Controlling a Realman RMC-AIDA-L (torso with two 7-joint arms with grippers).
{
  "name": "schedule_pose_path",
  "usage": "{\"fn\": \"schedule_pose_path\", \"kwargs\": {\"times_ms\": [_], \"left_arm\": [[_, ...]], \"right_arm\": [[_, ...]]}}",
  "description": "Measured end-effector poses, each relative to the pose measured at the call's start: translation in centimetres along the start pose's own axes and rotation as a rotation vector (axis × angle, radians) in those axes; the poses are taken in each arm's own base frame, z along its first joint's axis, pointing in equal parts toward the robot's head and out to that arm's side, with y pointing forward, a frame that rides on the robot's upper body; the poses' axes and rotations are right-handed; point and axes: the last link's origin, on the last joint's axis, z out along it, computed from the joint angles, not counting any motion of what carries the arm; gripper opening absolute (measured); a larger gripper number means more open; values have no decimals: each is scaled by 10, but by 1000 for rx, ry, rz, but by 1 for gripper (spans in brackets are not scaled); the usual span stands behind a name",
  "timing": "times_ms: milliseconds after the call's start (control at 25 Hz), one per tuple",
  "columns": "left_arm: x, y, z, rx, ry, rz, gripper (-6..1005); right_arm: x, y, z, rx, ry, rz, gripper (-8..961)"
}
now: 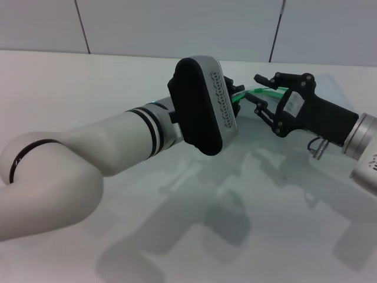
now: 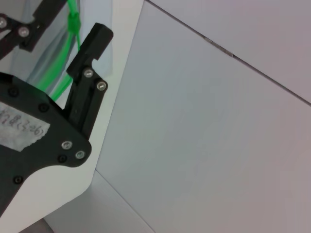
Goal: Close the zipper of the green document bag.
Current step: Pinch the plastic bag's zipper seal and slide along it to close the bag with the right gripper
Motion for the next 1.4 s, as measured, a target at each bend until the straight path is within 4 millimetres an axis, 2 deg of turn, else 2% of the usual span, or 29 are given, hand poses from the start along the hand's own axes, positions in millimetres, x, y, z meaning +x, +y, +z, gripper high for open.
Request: {"fn": "schedule_pose_path", "kwargs": {"times_ms": [760, 1400], "left_arm": [[3, 1, 0, -16, 0, 11, 54], [1, 1, -1, -13, -4, 9, 54]], "right_arm": [[1, 0, 5, 2, 16, -2, 301], [9, 1, 5, 0, 72, 4, 238]]}}
